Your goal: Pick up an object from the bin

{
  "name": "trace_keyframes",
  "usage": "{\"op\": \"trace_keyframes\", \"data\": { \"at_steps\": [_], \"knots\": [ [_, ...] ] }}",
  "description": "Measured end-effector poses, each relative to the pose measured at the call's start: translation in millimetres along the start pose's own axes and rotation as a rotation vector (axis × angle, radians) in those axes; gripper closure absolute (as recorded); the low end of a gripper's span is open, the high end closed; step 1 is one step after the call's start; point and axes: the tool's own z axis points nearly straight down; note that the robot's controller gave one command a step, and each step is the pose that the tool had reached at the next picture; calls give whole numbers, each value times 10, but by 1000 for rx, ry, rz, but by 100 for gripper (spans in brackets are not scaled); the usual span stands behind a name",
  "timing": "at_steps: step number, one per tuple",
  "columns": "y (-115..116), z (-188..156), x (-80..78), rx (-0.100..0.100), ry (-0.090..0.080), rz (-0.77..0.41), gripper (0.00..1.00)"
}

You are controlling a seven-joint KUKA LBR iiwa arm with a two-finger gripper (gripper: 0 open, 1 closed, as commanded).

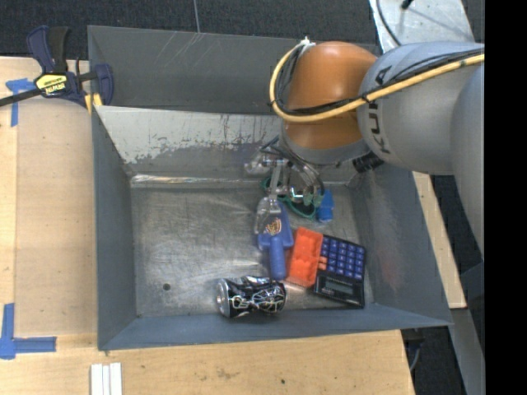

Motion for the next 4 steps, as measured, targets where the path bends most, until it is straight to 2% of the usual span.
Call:
{"op": "trace_keyframes", "data": {
  "at_steps": [1,2,3,4],
  "knots": [
    [-2,-47,-20,0,-8,1,0],
    [285,445,-67,0,-15,-13,0],
    [326,677,56,-5,-22,4,0],
    [65,677,22,-7,-16,158,0]
  ]
}}
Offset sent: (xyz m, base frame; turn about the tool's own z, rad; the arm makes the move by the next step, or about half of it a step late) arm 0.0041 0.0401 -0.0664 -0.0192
